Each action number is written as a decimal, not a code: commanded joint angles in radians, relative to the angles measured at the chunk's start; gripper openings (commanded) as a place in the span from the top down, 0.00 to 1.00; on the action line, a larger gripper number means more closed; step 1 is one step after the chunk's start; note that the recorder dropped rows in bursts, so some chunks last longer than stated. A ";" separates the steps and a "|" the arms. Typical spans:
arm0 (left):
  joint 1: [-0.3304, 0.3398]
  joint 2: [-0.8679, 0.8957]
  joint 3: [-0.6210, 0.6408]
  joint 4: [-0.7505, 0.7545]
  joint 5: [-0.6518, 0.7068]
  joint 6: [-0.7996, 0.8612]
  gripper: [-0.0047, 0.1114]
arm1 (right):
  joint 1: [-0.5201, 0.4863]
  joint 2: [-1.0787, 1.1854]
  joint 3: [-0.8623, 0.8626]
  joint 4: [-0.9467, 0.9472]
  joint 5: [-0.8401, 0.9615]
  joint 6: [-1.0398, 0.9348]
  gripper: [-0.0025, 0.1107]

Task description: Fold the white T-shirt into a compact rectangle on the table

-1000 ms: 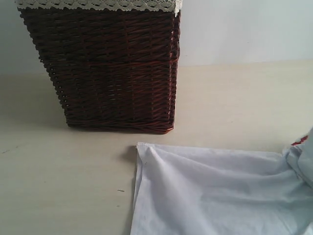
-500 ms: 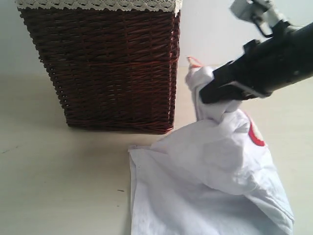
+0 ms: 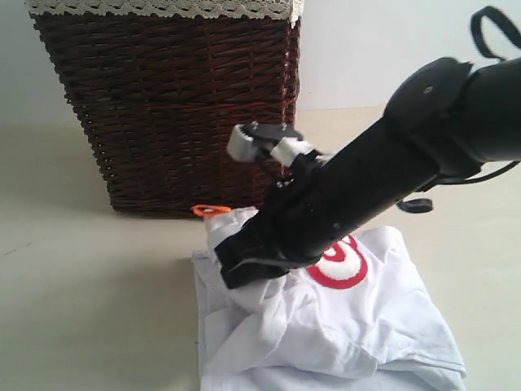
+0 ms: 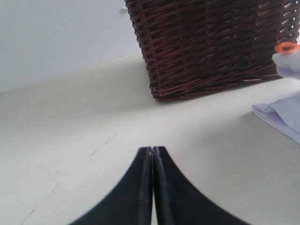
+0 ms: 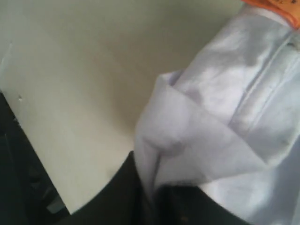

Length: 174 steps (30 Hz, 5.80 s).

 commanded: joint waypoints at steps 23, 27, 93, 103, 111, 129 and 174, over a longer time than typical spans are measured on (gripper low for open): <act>0.002 -0.007 0.002 -0.003 -0.004 -0.003 0.94 | 0.094 0.065 -0.004 -0.376 -0.004 0.166 0.98; 0.002 -0.007 0.002 -0.003 -0.004 -0.003 0.94 | 0.094 0.111 -0.004 -0.374 0.028 0.166 0.98; 0.002 -0.007 0.002 -0.004 -0.004 -0.003 0.94 | -0.751 -1.709 0.648 -0.899 -0.192 0.682 0.98; 0.002 -0.007 0.002 -0.004 -0.004 -0.003 0.94 | -0.751 -1.709 0.960 -0.899 -0.522 0.768 0.98; 0.002 -0.007 0.002 -0.002 -0.004 -0.003 0.94 | -0.751 -1.709 0.989 -0.908 -0.568 0.784 0.98; 0.002 -0.007 0.002 -0.002 -0.004 -0.003 0.94 | -0.746 -1.709 0.989 -0.759 -0.317 0.756 0.98; 0.168 -0.007 0.002 -0.064 0.007 -0.350 0.94 | -0.708 -1.709 0.989 -0.833 -0.390 0.600 0.98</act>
